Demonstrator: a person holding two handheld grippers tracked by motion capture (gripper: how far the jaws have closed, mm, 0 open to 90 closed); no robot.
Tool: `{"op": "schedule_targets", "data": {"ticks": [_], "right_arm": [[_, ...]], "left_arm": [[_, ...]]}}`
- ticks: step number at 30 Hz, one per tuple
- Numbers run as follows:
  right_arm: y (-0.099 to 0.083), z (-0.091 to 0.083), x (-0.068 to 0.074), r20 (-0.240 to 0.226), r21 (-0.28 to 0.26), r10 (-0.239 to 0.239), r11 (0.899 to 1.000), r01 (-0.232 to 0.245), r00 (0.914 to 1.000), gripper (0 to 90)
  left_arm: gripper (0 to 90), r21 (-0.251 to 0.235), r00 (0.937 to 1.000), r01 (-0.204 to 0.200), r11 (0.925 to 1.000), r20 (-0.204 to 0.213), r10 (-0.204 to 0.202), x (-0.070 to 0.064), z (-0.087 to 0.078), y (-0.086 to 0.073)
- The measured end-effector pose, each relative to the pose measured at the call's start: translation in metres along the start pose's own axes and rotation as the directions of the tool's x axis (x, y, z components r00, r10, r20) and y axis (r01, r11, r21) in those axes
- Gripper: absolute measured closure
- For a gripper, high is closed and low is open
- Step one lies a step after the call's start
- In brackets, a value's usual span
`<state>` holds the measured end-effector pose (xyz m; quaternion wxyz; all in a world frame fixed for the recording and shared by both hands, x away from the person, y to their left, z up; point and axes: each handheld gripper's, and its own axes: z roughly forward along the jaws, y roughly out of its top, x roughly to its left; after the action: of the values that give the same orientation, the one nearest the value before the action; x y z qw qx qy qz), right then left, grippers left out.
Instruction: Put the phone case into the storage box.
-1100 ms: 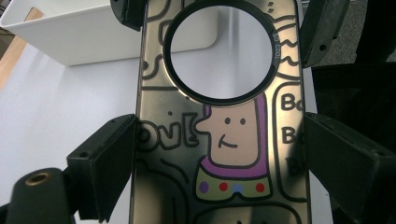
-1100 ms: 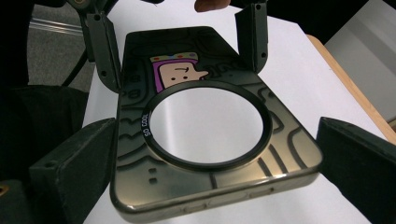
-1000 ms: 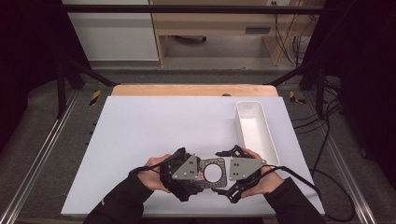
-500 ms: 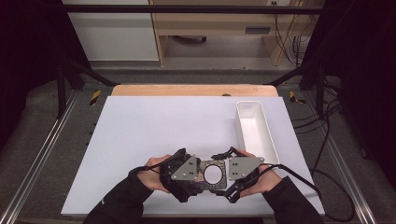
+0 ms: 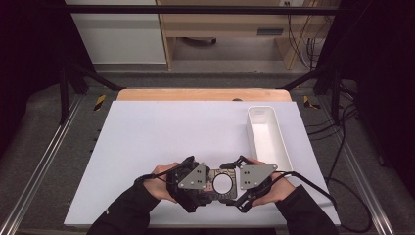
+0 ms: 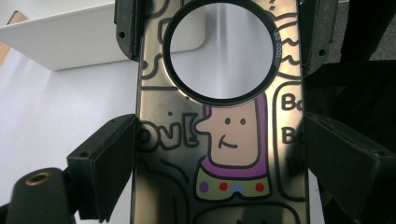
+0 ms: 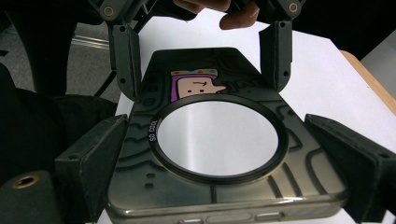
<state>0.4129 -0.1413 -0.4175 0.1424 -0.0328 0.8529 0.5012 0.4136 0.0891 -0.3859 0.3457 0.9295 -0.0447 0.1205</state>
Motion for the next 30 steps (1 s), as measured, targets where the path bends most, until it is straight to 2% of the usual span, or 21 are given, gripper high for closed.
{"op": "schedule_targets", "data": {"ticks": [5, 26, 30], "right_arm": [[0.0002, -0.0003, -0.0009, -0.006, -0.016, -0.009, 1.000, 0.009, 0.9999, 10.4], [0.0009, 0.0001, -0.0014, -0.035, -0.003, 0.027, 1.000, -0.027, 0.9990, 11.3], [0.0013, -0.0009, -0.0020, -0.033, 0.006, 0.035, 0.999, -0.035, 0.9989, 11.6]], "left_arm": [[11.3, -0.005, 0.9999, 0.005, 1.0000, 0.012, -0.005, 0.0015, -0.0007, -0.0008], [10.9, 0.004, 0.9986, 0.028, 0.9996, 0.044, -0.028, 0.0031, 0.0004, -0.0021], [6.5, 0.007, 0.9984, 0.044, 0.9990, 0.034, -0.044, 0.0034, -0.0002, -0.0025]]}}
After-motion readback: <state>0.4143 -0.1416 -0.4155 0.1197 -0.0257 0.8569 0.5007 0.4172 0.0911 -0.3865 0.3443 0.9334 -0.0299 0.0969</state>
